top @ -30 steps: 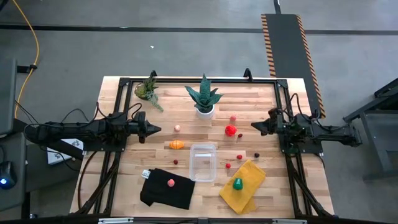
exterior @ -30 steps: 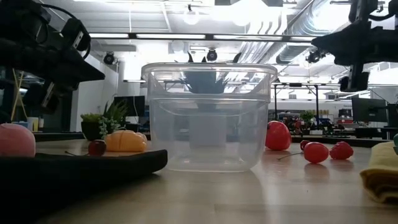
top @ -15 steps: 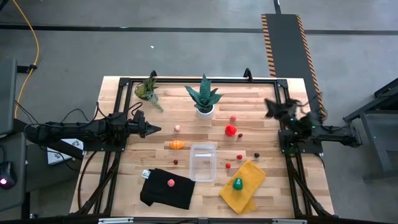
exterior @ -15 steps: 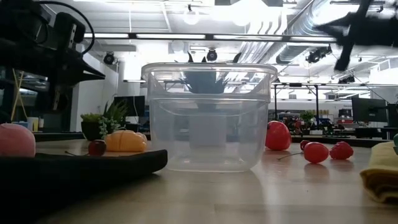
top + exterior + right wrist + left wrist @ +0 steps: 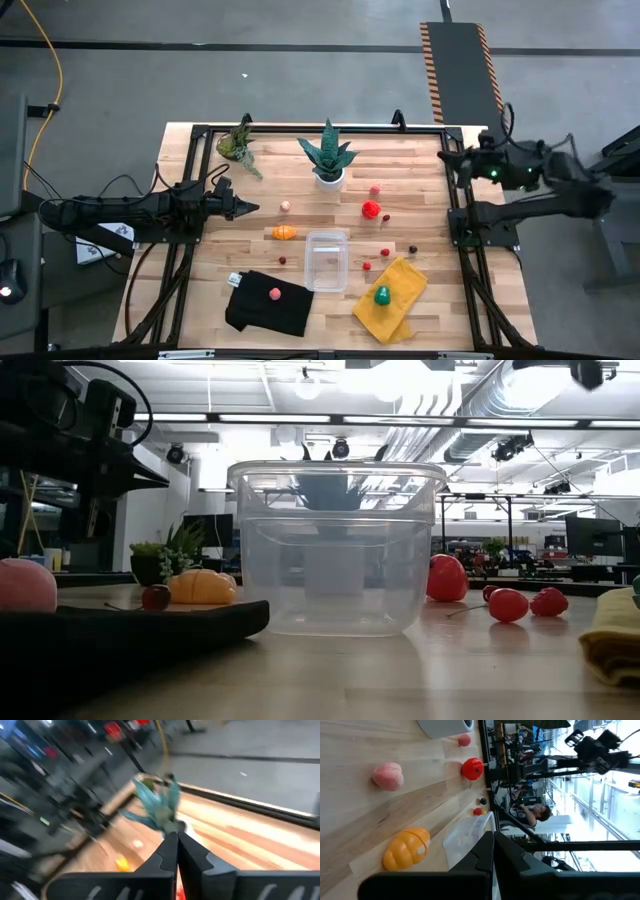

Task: Pick and placing Produce into tupperware
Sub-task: Put the black cherry into the transparent container

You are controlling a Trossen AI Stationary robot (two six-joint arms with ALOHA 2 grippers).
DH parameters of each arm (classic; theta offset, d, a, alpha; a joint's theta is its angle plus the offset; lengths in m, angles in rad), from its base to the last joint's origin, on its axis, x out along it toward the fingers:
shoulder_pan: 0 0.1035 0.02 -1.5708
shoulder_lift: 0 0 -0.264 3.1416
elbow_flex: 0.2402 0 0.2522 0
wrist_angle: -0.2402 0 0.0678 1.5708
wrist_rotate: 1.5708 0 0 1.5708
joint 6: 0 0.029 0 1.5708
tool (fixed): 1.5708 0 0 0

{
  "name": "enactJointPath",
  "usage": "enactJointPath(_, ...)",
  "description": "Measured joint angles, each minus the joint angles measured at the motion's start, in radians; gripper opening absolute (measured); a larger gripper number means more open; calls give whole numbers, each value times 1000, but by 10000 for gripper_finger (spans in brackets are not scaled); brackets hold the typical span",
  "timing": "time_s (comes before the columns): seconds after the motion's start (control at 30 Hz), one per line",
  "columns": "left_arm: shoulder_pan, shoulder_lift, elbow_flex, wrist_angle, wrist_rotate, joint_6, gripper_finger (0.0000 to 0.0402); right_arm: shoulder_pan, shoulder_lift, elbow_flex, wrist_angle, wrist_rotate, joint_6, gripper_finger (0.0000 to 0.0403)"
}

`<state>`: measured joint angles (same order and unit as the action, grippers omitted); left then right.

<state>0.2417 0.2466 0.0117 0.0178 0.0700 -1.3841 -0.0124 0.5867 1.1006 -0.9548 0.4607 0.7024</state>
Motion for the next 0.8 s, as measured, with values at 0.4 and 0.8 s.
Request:
enactJointPath(0.4,0,0,0,0,0,27,1,0,469,370,-613,-195,124,0)
enactJointPath(0.8,0,0,0,1,16,101,1,90,446,-21,-365,-457,205,15)
